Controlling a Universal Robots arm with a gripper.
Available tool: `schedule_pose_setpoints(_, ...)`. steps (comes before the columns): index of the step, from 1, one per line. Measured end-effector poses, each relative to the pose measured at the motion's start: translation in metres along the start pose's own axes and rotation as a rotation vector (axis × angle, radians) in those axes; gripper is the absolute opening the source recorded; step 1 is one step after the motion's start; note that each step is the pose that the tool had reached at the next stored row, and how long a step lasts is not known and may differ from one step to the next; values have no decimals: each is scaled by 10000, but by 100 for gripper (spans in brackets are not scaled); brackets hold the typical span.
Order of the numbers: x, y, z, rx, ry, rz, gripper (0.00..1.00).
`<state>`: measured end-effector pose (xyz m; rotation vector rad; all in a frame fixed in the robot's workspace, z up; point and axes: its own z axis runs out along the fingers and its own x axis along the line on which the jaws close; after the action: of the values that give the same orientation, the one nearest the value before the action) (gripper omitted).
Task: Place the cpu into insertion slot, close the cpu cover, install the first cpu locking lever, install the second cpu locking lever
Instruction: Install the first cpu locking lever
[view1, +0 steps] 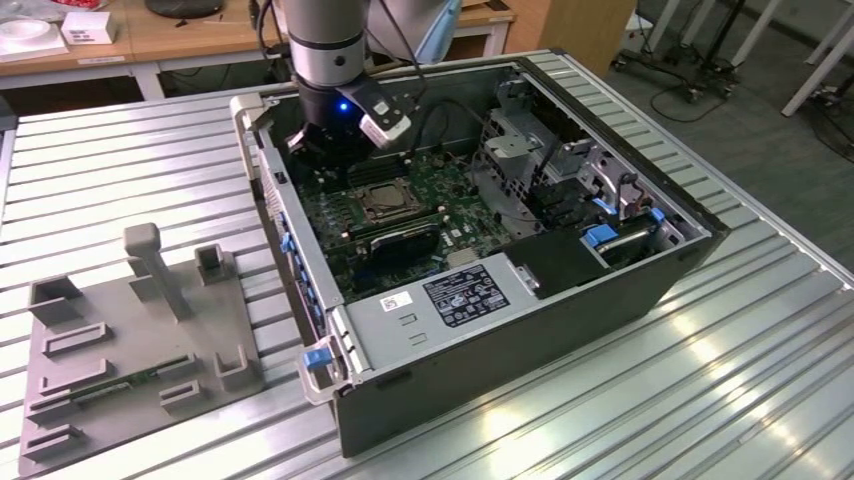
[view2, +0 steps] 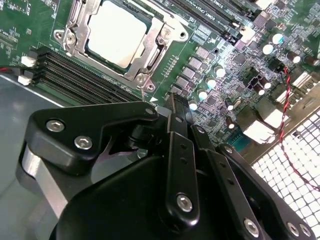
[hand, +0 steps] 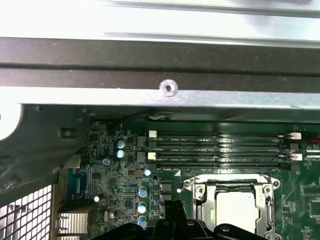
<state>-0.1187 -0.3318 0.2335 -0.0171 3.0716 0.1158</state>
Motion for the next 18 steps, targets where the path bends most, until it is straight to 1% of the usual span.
schedule_pose_setpoints(6,0,0,0,-4,1,-2,11)
schedule_pose_setpoints(7,-1,1,-4,-2,11,-4,11)
schedule_pose_setpoints(12,-3,3,-38,-2,75,-1,11)
schedule_pose_setpoints(17,-6,7,-91,-2,82,-1,11)
schedule_pose_setpoints(18,-7,7,-93,-3,81,0,11)
